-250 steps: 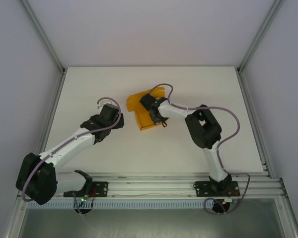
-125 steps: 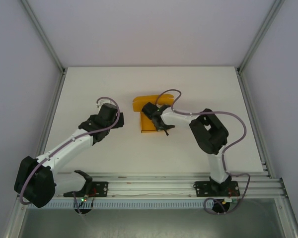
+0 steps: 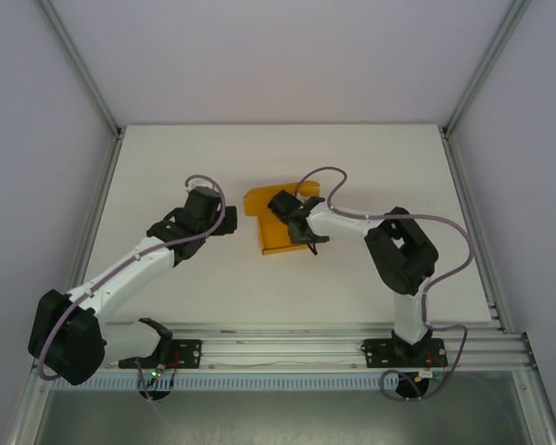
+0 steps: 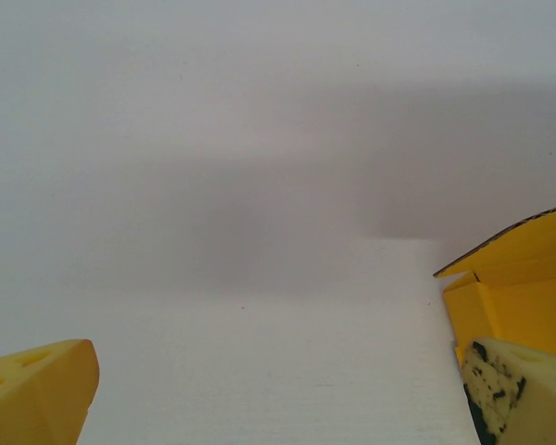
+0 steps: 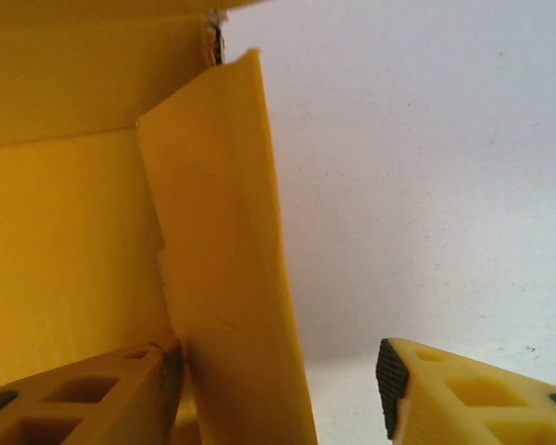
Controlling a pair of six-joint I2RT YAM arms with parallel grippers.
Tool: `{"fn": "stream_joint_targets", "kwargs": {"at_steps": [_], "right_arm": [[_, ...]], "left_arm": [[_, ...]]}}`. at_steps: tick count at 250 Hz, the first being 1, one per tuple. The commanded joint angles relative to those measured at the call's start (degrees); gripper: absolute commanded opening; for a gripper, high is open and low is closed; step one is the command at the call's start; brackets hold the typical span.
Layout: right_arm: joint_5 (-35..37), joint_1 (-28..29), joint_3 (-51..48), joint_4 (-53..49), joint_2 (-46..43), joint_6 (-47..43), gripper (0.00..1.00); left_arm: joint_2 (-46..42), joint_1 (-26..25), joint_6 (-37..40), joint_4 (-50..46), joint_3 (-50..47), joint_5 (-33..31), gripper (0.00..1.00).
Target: Assemble paper box
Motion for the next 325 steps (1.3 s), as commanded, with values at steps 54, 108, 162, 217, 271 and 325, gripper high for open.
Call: {"fn": "stream_joint_targets", "kwargs": {"at_steps": [54, 108, 162, 217, 271, 325], "right_arm": [[3.79, -0.68, -3.71, 6.46, -9.15, -2.54, 0.72], [-11.51, -5.71, -7.35, 12.02, -8.98, -8.69, 0.66], [-18.98, -7.68, -8.82, 16.57, -5.75, -11.82, 0.59], [-20.37, -8.56, -7.65, 16.60, -1.45, -11.28, 0.34], [-19.61, -8.77, -10.09, 18.57, -4.07, -12.06, 0.00], [-19.87, -8.79, -17.39, 30.33, -14.64, -16.59, 0.00]], "left_arm": [[2.51, 0.27, 5.11, 2.21, 2.47, 5.35, 1.00], [6.03, 0.28, 5.75, 2.18, 5.03, 5.58, 1.00], [7.26, 0.25, 5.90, 1.99, 4.88, 5.74, 1.00], [6.91, 0.27, 5.53, 1.63, 4.15, 4.66, 1.00], [5.65, 0.28, 4.25, 1.84, 2.90, 2.17, 1.00], [2.16, 0.61, 0.25, 3.60, 0.31, -3.11, 1.00]]}}
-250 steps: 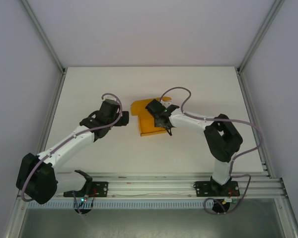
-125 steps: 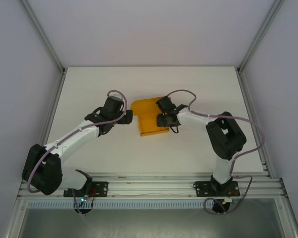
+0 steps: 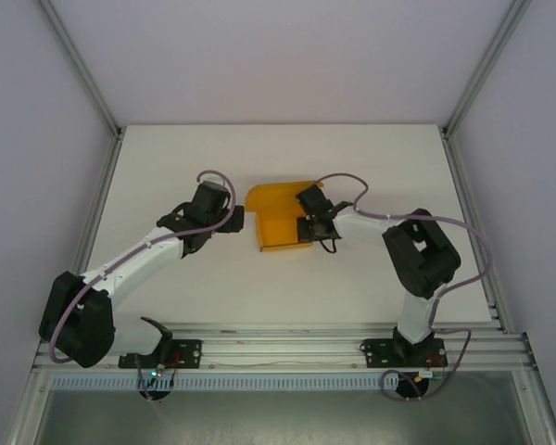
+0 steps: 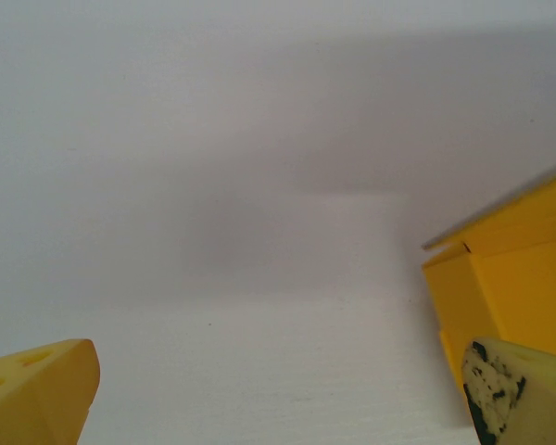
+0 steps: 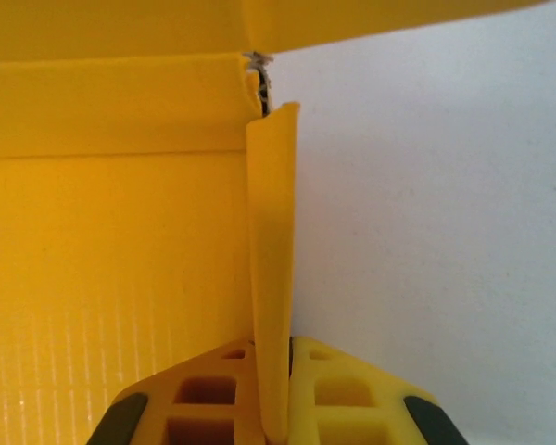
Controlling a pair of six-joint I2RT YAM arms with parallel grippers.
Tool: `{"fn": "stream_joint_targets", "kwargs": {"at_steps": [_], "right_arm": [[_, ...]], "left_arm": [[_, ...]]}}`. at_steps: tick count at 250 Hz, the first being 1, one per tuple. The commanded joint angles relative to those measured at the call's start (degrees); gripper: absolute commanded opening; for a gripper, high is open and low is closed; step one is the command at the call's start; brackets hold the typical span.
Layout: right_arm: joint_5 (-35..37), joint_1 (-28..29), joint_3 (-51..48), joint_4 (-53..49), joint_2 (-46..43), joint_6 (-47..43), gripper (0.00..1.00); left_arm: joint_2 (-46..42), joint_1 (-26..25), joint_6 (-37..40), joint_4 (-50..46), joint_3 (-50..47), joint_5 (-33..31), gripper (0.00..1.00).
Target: Assemble paper box
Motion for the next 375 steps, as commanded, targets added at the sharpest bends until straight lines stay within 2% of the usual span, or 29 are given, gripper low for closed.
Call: {"fn": "stream_joint_targets", "kwargs": {"at_steps": [1, 14, 33, 76, 116, 131, 157, 203, 223, 287, 306, 331, 354, 375], "right_arm": [[0.25, -0.03, -2.81, 7.57, -7.90, -3.68, 0.00], [-0.34, -0.11, -3.64, 9.10, -11.33, -5.17, 0.00], [-3.03, -0.13, -4.82, 11.60, -16.60, -6.90, 0.00], [-17.02, -0.09, -7.98, 20.80, -26.19, -6.62, 0.00], [-25.10, 0.34, -7.46, 24.58, -27.12, -5.76, 0.00], [-25.87, 0.83, -6.77, 24.24, -26.47, -6.69, 0.00], [-25.53, 1.19, -6.35, 24.47, -25.63, -7.01, 0.00], [-24.17, 2.39, -3.70, 22.54, -23.20, -8.19, 0.00], [-18.21, 3.83, -1.27, 18.51, -21.44, -9.25, 0.00], [8.01, 10.98, 5.43, 7.74, -15.64, -8.72, 0.01], [12.20, 11.11, 6.89, 5.71, -14.14, -6.54, 0.01], [14.36, 11.12, 7.32, 5.19, -13.52, -6.12, 0.00], [15.56, 11.09, 5.82, 7.08, -15.19, -6.42, 0.00], [19.08, 10.92, 4.93, 6.71, -18.14, -7.73, 0.00]], "left_arm": [[-3.26, 0.60, -3.53, 1.69, -1.69, -5.33, 1.00], [-4.55, 1.10, -4.93, 2.08, -2.22, -6.57, 1.00], [-6.42, 2.41, -6.18, 4.44, -3.87, -4.48, 1.00], [-7.12, 3.19, -2.49, 15.88, -6.09, 14.38, 1.00], [-4.82, 2.63, -0.25, 28.33, -5.76, 33.65, 1.00], [-4.21, 2.28, 0.35, 31.43, -5.57, 37.62, 1.00], [-3.68, 1.36, 2.12, 33.18, -4.87, 40.17, 1.00], [-2.80, -1.33, 6.61, 31.63, -2.65, 41.67, 1.00], [-2.45, -2.64, 8.49, 30.52, -1.56, 41.00, 1.00], [-2.21, -4.84, 12.15, 29.77, 0.65, 38.96, 1.00], [-2.12, -5.02, 12.75, 29.34, 1.12, 38.56, 1.00], [-2.61, -5.28, 13.46, 29.07, 1.05, 37.65, 1.00], [-3.72, -5.29, 12.50, 27.95, 0.06, 31.80, 1.00], [-6.09, -5.21, 10.58, 26.27, -2.84, 19.74, 1.00]]}}
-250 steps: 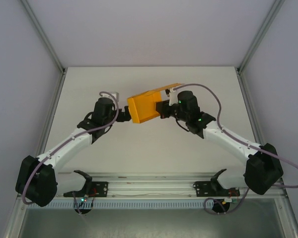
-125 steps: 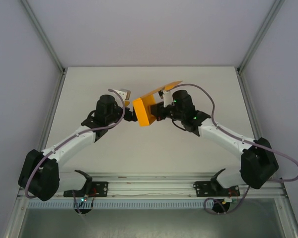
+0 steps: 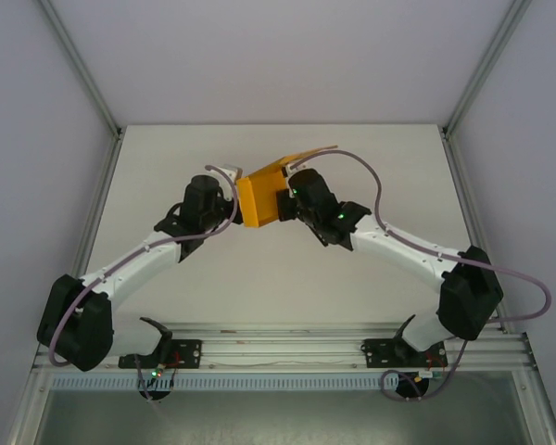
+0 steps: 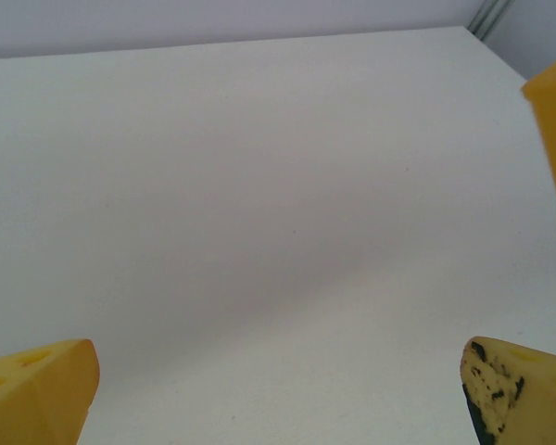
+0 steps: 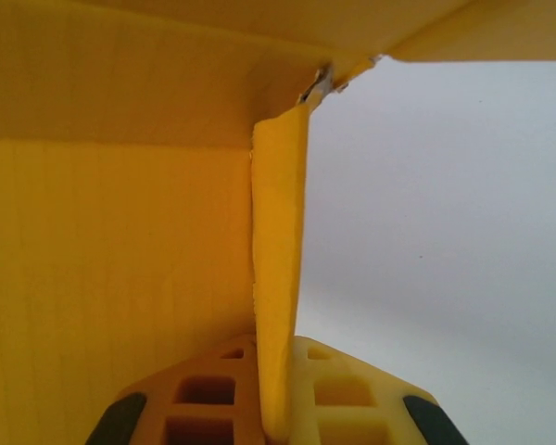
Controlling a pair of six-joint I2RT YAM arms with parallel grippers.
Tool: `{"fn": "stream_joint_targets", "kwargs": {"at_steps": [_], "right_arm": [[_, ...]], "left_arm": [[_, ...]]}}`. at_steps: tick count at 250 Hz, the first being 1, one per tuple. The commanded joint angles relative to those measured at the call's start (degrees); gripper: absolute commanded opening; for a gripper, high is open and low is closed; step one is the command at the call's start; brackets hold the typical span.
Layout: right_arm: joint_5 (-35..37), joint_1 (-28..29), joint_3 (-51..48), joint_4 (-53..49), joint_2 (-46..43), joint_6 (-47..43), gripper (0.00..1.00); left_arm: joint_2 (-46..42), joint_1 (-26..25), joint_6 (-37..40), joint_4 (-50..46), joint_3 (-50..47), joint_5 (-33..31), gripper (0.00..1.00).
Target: Assemble paper box
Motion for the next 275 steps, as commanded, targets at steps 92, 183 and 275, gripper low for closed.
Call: {"fn": "stream_joint_targets", "kwargs": {"at_steps": [92, 183, 275], "right_arm": [[17.71, -5.13, -7.00, -5.50, -10.10, 1.50, 0.00], [8.36, -5.64, -7.23, -7.43, 7.46, 13.83, 0.00], [10.64, -4.23, -4.25, -13.32, 19.18, 19.57, 0.08]], "left_arm": [[-9.93, 0.62, -15.29, -24.04, -3.52, -37.27, 1.00], [-11.53, 0.70, -15.28, -23.15, -3.39, -33.55, 1.00], [-11.46, 0.63, -15.08, -21.48, -5.09, -29.34, 1.00]]}}
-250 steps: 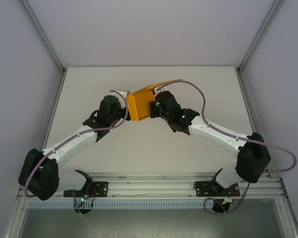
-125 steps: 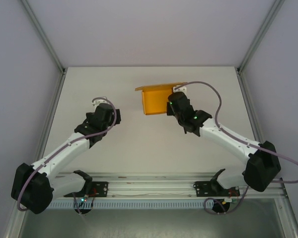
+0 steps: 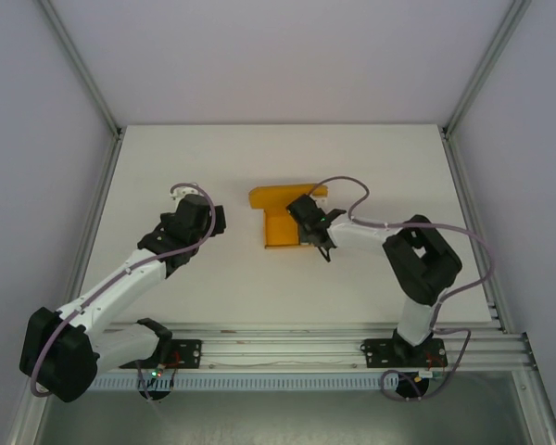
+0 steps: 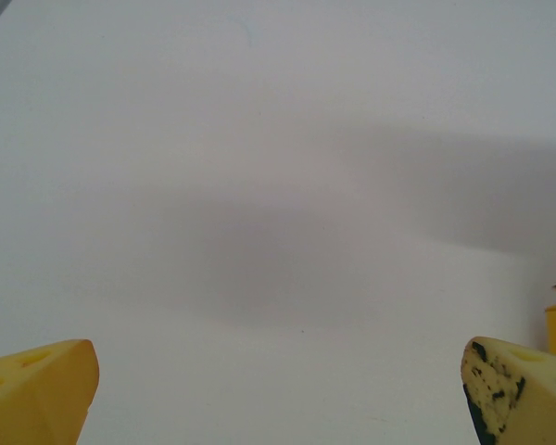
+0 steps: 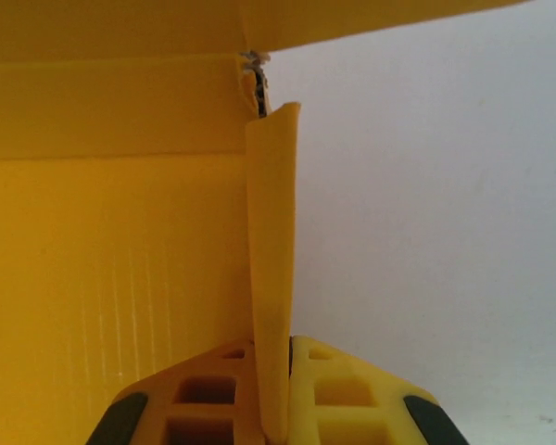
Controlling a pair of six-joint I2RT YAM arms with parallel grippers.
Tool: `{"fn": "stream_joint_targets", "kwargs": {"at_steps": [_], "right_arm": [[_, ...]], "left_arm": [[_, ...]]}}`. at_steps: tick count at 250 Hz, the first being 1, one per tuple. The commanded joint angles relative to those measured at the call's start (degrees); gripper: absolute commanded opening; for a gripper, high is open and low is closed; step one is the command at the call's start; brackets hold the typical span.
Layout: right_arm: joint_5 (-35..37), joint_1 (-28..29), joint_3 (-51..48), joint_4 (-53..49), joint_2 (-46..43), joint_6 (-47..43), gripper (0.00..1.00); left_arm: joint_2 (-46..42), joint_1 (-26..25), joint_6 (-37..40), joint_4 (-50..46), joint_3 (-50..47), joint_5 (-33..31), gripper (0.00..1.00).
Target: Assemble paper box
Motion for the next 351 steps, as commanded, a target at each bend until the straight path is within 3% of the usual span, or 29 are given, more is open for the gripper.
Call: {"fn": "stream_joint_targets", "kwargs": {"at_steps": [1, 77, 131, 184, 221, 270, 351], "right_arm": [[2.69, 0.90, 2.07, -4.11, 1.64, 3.48, 0.09], [4.24, 1.13, 2.91, -6.11, -2.59, 3.06, 0.45], [4.61, 1.07, 2.91, -6.08, -5.76, 2.31, 0.55], [1.80, -0.32, -0.12, -3.87, -9.22, 0.95, 0.53], [-1.62, -2.24, -2.18, -2.18, -9.49, 0.27, 0.42], [-7.56, -4.17, -3.15, 0.86, -7.54, 0.17, 0.36], [-9.85, -5.08, -4.18, 2.92, -3.17, 1.39, 0.14]], "left_arm": [[-1.00, -0.01, -0.27, 0.49, -0.71, 1.10, 1.00], [-2.30, -0.04, 0.91, 0.83, -0.59, 3.30, 1.00], [-1.55, -0.03, 1.46, 1.71, -0.23, 4.53, 1.00], [0.66, -0.05, 1.77, 1.94, 0.79, 5.23, 1.00], [2.07, -0.05, 1.90, 2.07, 1.29, 5.72, 1.00], [2.96, -0.05, 1.90, 2.38, 1.71, 6.53, 1.00], [3.75, -0.05, 2.34, 2.78, 2.43, 7.15, 1.00]]}}
